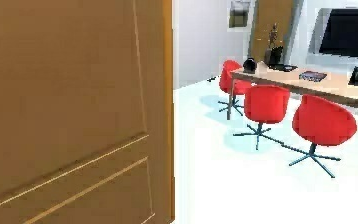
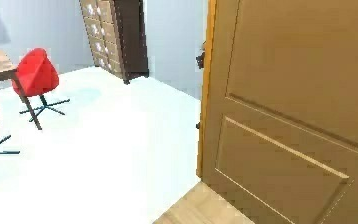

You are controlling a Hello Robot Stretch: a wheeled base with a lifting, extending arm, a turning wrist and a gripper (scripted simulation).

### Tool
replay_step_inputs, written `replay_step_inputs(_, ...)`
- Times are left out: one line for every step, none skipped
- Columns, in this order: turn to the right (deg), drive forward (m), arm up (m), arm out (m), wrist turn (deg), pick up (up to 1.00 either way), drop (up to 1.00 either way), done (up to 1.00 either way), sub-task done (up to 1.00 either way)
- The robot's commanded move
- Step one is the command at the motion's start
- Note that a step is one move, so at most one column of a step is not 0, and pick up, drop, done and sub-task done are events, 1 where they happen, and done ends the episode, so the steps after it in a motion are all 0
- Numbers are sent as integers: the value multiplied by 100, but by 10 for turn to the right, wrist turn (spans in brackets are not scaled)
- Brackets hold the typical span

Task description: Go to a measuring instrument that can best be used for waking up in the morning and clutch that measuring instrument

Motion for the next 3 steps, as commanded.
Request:
replay_step_inputs(450,0,0,0,0,0,0,0,0)
replay_step_inputs(0,100,0,0,0,0,0,0,0)
replay_step_inputs(-30,0,0,0,0,0,0,0,0)
